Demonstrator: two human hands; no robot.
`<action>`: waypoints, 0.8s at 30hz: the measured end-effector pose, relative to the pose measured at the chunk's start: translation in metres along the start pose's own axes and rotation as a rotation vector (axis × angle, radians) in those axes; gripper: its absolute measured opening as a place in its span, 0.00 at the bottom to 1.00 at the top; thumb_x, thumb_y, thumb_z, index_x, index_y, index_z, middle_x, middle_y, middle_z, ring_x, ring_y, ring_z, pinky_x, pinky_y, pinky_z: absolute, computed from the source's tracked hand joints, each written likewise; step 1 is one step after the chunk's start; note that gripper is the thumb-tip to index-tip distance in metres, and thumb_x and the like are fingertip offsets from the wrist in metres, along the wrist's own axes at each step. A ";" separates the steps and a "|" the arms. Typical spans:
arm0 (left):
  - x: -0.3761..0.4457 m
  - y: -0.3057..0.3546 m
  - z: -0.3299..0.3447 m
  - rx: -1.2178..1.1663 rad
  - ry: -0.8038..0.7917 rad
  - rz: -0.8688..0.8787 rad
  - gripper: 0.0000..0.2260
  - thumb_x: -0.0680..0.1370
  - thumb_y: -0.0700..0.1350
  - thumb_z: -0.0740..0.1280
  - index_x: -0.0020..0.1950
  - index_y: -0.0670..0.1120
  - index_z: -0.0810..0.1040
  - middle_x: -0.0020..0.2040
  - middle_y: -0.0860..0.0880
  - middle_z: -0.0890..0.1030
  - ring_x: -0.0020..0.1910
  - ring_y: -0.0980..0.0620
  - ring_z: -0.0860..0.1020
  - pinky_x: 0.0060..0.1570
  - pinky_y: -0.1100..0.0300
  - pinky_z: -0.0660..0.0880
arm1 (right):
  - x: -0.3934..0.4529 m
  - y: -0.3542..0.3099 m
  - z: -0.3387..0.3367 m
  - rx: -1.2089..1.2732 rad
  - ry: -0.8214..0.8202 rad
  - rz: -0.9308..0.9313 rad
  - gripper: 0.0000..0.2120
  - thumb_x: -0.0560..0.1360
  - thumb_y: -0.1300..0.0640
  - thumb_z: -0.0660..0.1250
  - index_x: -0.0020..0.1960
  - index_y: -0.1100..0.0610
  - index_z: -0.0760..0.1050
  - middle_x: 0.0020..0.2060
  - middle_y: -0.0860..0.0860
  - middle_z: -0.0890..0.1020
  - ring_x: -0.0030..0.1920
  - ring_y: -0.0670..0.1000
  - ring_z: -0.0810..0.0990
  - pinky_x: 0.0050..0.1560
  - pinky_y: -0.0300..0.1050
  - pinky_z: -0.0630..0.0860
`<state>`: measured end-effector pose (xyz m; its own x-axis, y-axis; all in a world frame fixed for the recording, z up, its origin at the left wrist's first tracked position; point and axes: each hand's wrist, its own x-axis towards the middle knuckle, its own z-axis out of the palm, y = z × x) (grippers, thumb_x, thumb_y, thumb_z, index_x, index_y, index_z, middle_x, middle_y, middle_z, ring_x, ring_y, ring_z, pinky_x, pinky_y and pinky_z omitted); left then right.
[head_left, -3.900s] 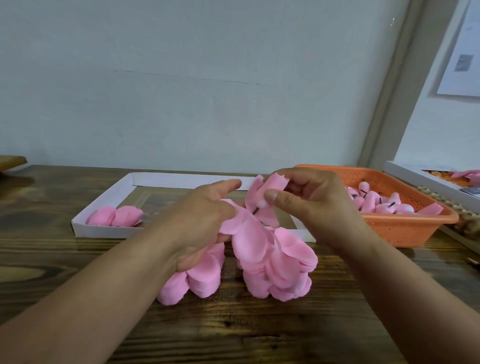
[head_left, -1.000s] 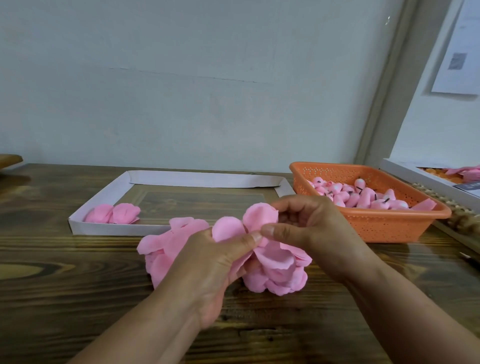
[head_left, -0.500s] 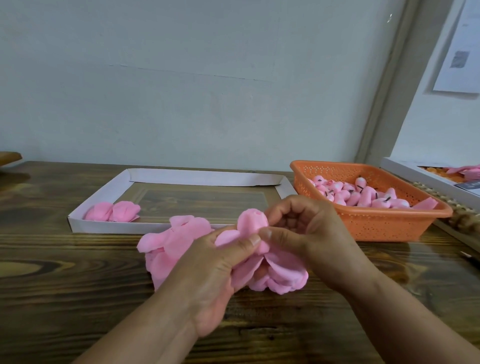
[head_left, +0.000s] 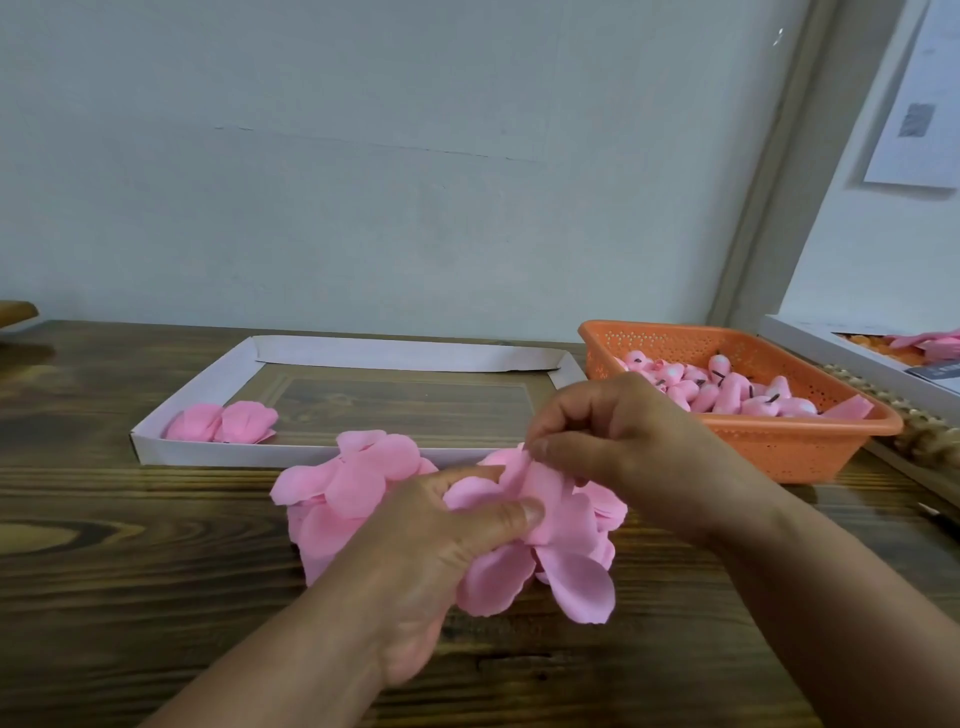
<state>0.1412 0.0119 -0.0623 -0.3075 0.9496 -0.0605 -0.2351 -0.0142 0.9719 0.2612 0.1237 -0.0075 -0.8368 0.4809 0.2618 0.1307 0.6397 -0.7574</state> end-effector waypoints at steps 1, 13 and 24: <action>0.000 -0.001 0.000 -0.008 -0.002 -0.001 0.10 0.61 0.45 0.73 0.39 0.42 0.84 0.35 0.50 0.84 0.36 0.56 0.82 0.33 0.66 0.76 | -0.001 -0.002 0.002 -0.035 -0.003 -0.017 0.07 0.75 0.66 0.65 0.39 0.60 0.78 0.29 0.48 0.79 0.29 0.40 0.75 0.31 0.32 0.70; 0.003 0.004 -0.002 0.005 0.012 0.001 0.09 0.64 0.45 0.73 0.39 0.41 0.84 0.44 0.42 0.85 0.49 0.46 0.83 0.52 0.57 0.80 | -0.010 0.014 0.010 0.148 0.084 -0.113 0.10 0.71 0.52 0.66 0.44 0.59 0.78 0.35 0.52 0.80 0.35 0.50 0.78 0.38 0.47 0.76; 0.006 0.002 -0.004 0.110 0.015 -0.010 0.03 0.67 0.41 0.74 0.36 0.41 0.83 0.40 0.44 0.84 0.48 0.48 0.83 0.57 0.54 0.77 | -0.023 0.037 0.032 0.512 0.099 0.042 0.14 0.67 0.56 0.71 0.48 0.64 0.82 0.43 0.66 0.83 0.44 0.69 0.80 0.45 0.65 0.76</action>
<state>0.1350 0.0166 -0.0616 -0.3200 0.9446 -0.0731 -0.1357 0.0307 0.9903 0.2684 0.1178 -0.0607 -0.7790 0.5700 0.2611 -0.1340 0.2555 -0.9575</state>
